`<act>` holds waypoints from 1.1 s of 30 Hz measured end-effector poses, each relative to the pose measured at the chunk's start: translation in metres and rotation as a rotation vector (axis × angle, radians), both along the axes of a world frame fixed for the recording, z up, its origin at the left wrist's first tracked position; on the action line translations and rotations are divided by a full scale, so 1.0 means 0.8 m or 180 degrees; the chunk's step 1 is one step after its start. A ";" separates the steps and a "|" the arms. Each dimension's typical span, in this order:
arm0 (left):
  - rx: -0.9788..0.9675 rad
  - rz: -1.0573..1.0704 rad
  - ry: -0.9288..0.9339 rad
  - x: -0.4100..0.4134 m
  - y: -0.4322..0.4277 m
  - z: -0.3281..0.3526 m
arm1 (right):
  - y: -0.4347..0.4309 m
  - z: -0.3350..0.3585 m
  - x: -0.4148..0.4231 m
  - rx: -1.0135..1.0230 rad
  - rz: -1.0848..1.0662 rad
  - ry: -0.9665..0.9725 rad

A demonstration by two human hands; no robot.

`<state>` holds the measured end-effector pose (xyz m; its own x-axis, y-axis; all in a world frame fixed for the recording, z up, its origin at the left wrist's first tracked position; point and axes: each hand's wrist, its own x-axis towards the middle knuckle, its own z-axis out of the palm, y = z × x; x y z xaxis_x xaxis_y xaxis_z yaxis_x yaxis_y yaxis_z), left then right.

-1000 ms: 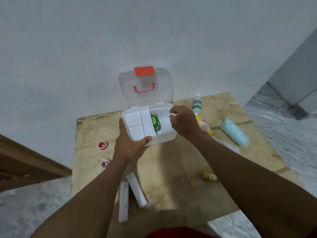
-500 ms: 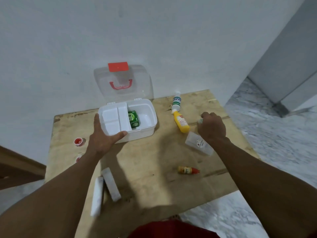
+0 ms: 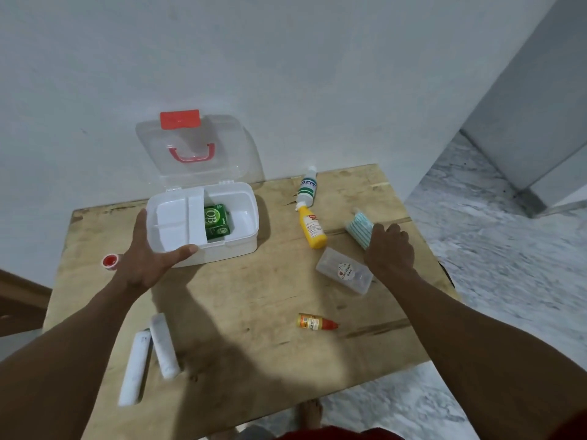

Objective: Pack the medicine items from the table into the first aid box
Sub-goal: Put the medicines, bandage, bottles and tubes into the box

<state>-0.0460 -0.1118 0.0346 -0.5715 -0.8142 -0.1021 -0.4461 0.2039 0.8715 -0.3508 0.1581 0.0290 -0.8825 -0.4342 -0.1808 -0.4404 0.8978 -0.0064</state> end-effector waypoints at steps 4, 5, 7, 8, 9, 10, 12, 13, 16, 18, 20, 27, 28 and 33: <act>-0.0082 -0.0027 0.0046 -0.002 0.001 0.001 | 0.001 -0.002 -0.001 -0.0109 -0.0157 -0.0231; -0.0092 -0.0034 0.0059 -0.001 -0.001 -0.001 | 0.002 -0.003 -0.001 -0.0135 -0.0152 -0.0231; -0.0075 -0.0056 0.0061 0.001 -0.005 -0.005 | 0.001 -0.001 -0.001 -0.0201 -0.0156 -0.0185; -0.0044 -0.0057 0.0055 0.002 -0.006 -0.007 | 0.000 0.000 0.001 -0.0277 -0.0181 -0.0153; -0.0031 -0.0052 0.0071 0.004 -0.006 -0.009 | -0.002 0.003 0.003 -0.0415 -0.0207 -0.0070; -0.0042 -0.0052 0.0111 0.005 -0.006 -0.010 | -0.008 0.007 0.006 -0.0600 -0.0235 0.0054; -0.0029 -0.0062 0.0150 0.007 -0.005 -0.011 | -0.022 0.021 0.014 -0.1025 -0.0293 0.0307; 0.0008 -0.0061 0.0147 0.007 -0.006 -0.011 | -0.031 0.029 0.018 -0.1229 -0.0281 0.0393; 0.0056 -0.0024 0.0119 0.011 -0.007 -0.015 | -0.062 0.058 0.035 -0.1651 -0.0006 0.0335; 0.0113 0.0010 0.0115 0.011 -0.009 -0.015 | -0.084 0.075 0.049 -0.1758 0.0248 0.0313; 0.0148 0.0007 0.0189 0.012 -0.009 -0.015 | -0.105 0.086 0.069 -0.1780 0.0450 0.0261; 0.0145 0.0120 0.0195 0.011 -0.012 -0.022 | -0.172 0.111 0.120 -0.1188 0.1461 -0.0084; 0.0113 0.0115 0.0239 0.010 -0.011 -0.021 | -0.182 0.114 0.120 -0.0986 0.1593 -0.0047; 0.0147 0.0086 0.0390 0.010 -0.008 -0.021 | -0.225 0.131 0.129 -0.0274 0.2112 0.0035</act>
